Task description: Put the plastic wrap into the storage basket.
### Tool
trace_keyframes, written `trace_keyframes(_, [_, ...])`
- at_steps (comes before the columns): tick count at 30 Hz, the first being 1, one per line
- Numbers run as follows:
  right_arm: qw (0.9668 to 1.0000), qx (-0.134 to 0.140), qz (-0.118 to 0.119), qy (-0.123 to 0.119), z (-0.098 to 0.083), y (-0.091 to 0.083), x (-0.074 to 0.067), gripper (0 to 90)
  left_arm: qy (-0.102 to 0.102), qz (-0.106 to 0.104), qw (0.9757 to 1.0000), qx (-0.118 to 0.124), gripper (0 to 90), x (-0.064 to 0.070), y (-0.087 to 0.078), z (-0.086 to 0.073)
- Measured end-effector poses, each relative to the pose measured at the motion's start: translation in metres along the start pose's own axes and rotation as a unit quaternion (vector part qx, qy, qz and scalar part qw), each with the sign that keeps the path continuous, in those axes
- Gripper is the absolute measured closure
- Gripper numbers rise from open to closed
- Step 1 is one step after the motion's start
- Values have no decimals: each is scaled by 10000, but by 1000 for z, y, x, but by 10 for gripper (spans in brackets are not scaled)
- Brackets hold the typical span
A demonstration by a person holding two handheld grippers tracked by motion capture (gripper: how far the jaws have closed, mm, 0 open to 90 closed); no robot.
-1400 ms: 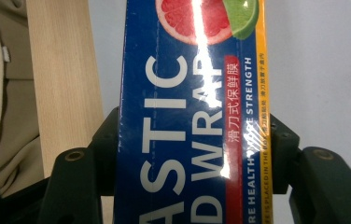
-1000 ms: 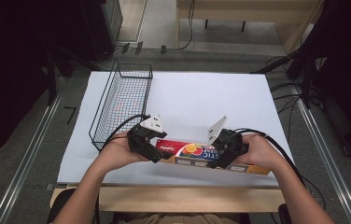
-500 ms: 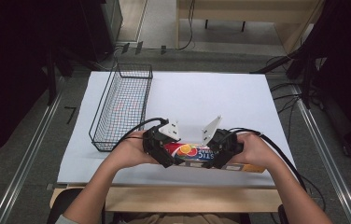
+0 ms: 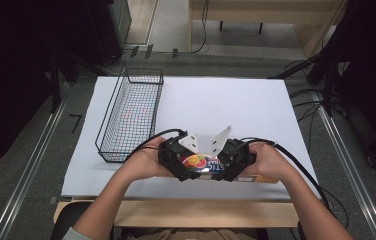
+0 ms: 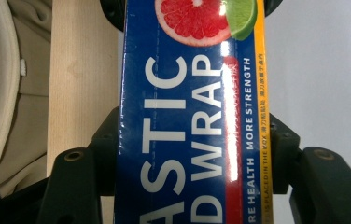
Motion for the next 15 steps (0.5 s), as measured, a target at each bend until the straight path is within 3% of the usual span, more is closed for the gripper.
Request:
trace_keyframes(4, [10000,-49,-29,-77,3,3,0,408,-6,-30,9999,-150,288,1,6,-2])
trace_keyframes(7, [9994,-46,-187,-284,4,4,0,408,3,-35,9999,-133,324,2,8,-1])
trace_keyframes(15, [9994,-75,-156,-305,5,8,-2,408,-65,-9,9998,-191,311,3,16,-3])
Point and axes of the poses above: each handheld gripper's, and its own axes: y roughly forward along the jaws, z roughly out of its top, x roughly to its right, the point moved 9 cm from there along y, roughly forward along the jaws, and after that the axes turned 10 degrees about x, right-handed, at the moved point
